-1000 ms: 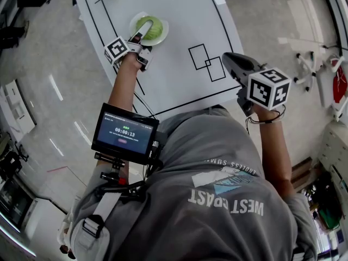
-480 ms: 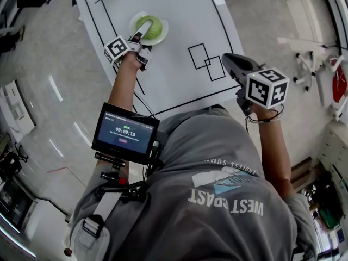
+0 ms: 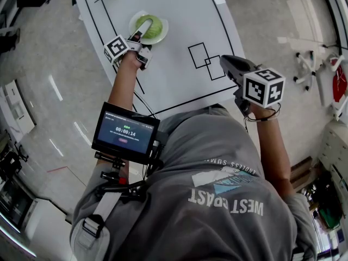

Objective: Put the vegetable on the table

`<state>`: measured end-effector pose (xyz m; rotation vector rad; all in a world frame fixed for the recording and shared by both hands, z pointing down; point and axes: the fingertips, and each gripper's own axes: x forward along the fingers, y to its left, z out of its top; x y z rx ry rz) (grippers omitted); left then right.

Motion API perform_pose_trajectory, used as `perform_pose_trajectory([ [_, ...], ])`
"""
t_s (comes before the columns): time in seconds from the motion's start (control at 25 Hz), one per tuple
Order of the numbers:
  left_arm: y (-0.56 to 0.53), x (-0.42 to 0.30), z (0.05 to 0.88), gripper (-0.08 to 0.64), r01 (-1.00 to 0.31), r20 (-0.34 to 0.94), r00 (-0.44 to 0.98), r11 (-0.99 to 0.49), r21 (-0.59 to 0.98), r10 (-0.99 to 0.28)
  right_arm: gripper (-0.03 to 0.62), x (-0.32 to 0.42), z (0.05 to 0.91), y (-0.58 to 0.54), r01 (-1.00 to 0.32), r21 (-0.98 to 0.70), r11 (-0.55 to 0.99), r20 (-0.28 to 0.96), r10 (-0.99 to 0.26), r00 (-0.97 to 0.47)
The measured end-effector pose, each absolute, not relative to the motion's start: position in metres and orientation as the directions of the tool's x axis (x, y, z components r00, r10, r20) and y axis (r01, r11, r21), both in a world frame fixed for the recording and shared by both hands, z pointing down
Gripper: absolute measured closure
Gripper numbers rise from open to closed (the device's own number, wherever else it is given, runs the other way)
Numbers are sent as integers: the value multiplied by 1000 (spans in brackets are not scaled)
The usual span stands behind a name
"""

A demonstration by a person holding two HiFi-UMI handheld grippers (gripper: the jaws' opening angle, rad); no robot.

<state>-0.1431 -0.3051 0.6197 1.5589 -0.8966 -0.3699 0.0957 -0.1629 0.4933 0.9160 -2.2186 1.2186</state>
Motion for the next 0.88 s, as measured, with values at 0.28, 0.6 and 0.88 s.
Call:
perform_pose_trajectory([
  [0.28,-304,-142,617,224,-327,250,648,34,944,-719,583,91,508,-157,-728,-569,382,665,-308,-681],
  [0.6,-301,-139,613,225,-315,243,655,34,948,-716,583,88,516,-153,-724,-578,377,673,-282,-684],
  [0.88,-300,-137,610,225,-301,231,654,33,953,-720,583,90,517,-159,-729,-573,374,674,-291,-679],
])
